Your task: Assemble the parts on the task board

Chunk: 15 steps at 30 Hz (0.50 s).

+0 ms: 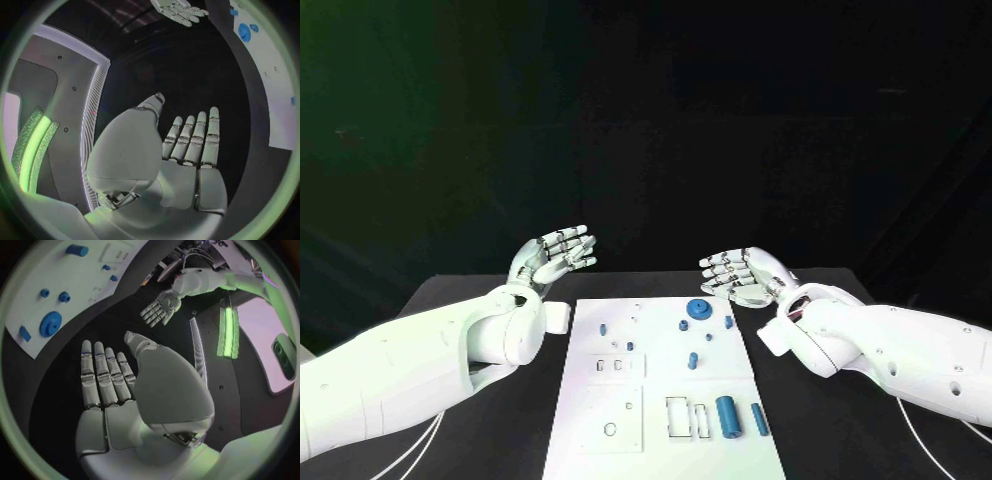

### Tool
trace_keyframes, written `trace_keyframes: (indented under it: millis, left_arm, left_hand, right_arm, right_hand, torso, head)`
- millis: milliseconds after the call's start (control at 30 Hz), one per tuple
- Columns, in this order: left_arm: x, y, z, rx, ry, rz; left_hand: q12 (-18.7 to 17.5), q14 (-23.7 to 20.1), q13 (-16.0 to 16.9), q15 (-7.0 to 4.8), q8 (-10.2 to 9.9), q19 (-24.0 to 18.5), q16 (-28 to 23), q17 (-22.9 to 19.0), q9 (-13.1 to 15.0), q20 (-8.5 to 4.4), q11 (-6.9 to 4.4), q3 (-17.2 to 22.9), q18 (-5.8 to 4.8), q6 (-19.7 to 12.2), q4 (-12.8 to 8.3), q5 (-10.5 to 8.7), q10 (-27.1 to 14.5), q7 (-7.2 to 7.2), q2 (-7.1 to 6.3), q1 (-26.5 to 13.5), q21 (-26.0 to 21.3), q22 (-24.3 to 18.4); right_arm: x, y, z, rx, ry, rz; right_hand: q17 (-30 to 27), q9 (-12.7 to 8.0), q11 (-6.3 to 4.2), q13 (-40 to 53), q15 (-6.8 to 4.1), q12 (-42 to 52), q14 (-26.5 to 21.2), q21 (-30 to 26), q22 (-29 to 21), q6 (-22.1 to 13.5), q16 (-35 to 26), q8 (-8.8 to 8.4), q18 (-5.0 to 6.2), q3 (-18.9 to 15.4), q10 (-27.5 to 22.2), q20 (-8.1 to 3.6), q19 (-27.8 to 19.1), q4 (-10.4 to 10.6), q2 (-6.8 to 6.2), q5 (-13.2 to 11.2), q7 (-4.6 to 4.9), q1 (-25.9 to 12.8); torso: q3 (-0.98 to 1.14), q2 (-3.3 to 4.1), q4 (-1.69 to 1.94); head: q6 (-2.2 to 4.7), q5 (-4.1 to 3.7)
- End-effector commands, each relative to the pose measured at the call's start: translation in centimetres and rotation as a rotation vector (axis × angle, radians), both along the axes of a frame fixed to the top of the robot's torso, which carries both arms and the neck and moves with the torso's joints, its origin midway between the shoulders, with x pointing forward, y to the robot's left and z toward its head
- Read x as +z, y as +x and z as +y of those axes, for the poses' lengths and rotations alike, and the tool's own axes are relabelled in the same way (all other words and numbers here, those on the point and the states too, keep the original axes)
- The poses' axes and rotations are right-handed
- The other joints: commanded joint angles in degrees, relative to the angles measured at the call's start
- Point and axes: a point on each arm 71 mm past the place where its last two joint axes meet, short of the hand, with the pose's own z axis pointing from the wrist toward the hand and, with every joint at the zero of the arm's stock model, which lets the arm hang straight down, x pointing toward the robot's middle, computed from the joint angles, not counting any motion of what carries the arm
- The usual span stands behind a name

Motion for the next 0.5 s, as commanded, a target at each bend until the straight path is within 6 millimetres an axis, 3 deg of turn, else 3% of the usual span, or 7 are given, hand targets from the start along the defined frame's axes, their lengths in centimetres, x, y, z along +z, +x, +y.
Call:
trace_keyframes:
  millis: [33, 300, 400, 500]
  left_arm:
    - [0.6, -0.3, -0.3, -0.068, 0.007, -0.024]
    - [1.4, -1.4, -0.4, -0.124, 0.016, -0.034]
    - [1.7, -2.0, -0.5, -0.147, 0.014, -0.032]
    - [2.0, -2.5, -0.7, -0.176, 0.013, -0.031]
  left_hand:
    - [3.10, 14.82, 0.97, -3.57, 5.00, 11.31, 6.48, 5.32, 2.07, -2.41, -1.97, 2.22, 2.19, 11.29, -1.23, 0.10, 15.47, 3.60, -0.61, 1.16, 5.56, 1.79]
    - [2.09, 19.27, 0.79, -5.49, 5.87, 15.14, 9.94, 10.54, 2.65, -4.72, -3.30, 5.94, 2.01, 13.26, -1.39, 0.08, 20.12, 2.67, -2.37, 1.01, 9.61, 3.59]
    - [1.96, 21.07, 0.90, -6.17, 6.02, 16.40, 12.17, 12.66, 2.83, -5.45, -3.72, 7.09, 2.00, 13.77, -1.56, 0.09, 21.68, 2.48, -2.94, 0.82, 11.58, 4.64]
    - [1.22, 22.69, 0.83, -7.02, 5.93, 17.83, 17.67, 17.07, 3.05, -6.63, -4.16, 8.70, 1.82, 14.16, -2.03, 0.10, 22.65, 2.29, -3.83, 0.22, 15.89, 7.19]
  right_arm:
    - [0.8, 0.1, 0.4, 0.068, -0.227, -0.129]
    - [1.5, 0.8, 0.7, 0.098, -0.435, -0.153]
    - [1.8, 0.9, 1.0, 0.108, -0.528, -0.173]
    - [2.1, 1.0, 1.4, 0.120, -0.613, -0.194]
  right_hand:
    - [3.13, 1.22, -2.77, 0.35, -3.63, 0.40, 11.98, 6.04, 2.60, 9.68, 3.30, 2.25, 0.99, 2.76, 11.42, -3.41, 10.70, -1.45, -2.68, -1.06, 0.41, -0.04]
    - [7.95, 2.16, -4.37, 0.65, -5.58, -0.23, 17.08, 11.68, 6.37, 12.05, 5.18, 2.33, 0.88, 4.20, 16.47, -5.41, 12.59, -1.08, -4.57, -1.78, -0.75, -1.12]
    - [12.17, 2.79, -5.56, 0.83, -7.51, -0.29, 23.12, 17.53, 10.09, 13.12, 9.31, 2.45, 1.05, 4.27, 18.19, -7.26, 16.23, -1.31, -5.30, -1.66, -1.65, -1.15]
    - [18.77, 3.75, -6.51, 1.02, -8.96, -0.37, 27.31, 23.88, 14.72, 13.91, 15.19, 2.36, 0.97, 5.67, 19.56, -8.83, 18.09, -0.77, -6.53, -1.40, -2.50, -1.57]
  torso:
    - [0.18, 1.17, 0.50]
    - [0.16, 2.38, 1.27]
    - [0.14, 2.94, 1.56]
    - [0.08, 3.60, 1.87]
  head:
    - [-0.04, -0.36]
    - [-0.02, -1.00]
    - [-0.04, -1.25]
    - [-0.28, -1.74]
